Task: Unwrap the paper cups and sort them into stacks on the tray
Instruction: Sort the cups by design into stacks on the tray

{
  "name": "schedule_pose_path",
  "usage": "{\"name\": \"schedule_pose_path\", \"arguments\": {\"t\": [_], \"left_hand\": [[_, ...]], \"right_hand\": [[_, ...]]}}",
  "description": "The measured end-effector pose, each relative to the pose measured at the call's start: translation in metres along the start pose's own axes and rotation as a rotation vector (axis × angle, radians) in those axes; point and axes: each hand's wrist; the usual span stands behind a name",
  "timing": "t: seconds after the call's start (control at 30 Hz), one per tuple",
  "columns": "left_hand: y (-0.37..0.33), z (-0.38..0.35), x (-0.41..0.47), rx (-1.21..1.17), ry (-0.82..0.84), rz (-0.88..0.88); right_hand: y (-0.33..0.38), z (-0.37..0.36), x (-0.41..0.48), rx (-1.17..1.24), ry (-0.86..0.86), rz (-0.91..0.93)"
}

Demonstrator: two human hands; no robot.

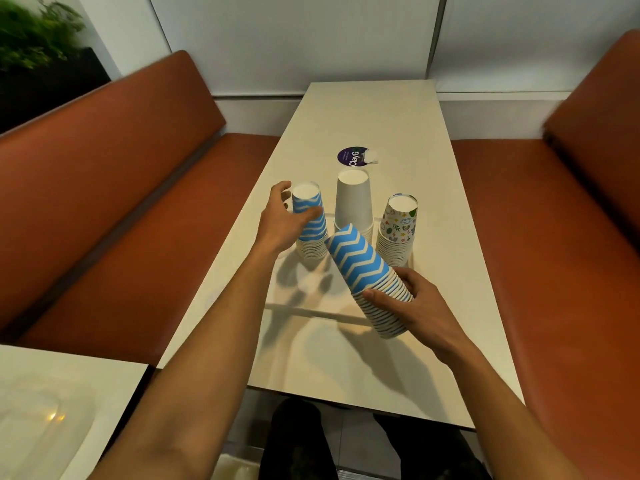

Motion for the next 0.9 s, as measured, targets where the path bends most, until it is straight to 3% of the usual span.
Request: {"name": "schedule_pose_path", "arguments": {"t": [0.23,0.37,0.5,0.7,0.9], "left_hand": [[0.006,-0.004,-0.06,-0.22,-0.054,0.034],[0.003,-0.006,-0.094,-0.579,0.238,0.028],[-0.004,-0.007,-0.112,-0.563,0.426,-0.046],[-0.012,0.009,-0.098,-0.554,0.284,-0.032],[-0.03,0.046,-0.052,-0.54,-0.125,-0.1]], "right_hand": [[0.001,-0.004,0.0,0.0,0.009,0.0],[0.003,-0.009,0.002,-0.016,0.007,0.013],[0.007,-0.012,0.004,-0.047,0.02,0.028],[0.013,-0.013,0.002,-0.018,0.033,0.047],[0.009,-0.008,0.004,-0.027,0.016,0.032]]}}
Point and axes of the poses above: each hand's wrist, its own x-axis towards the middle knuckle, its own z-axis out of the back of the hand, y = z × x, and after that the axes turned 14 degrees about x, right-handed
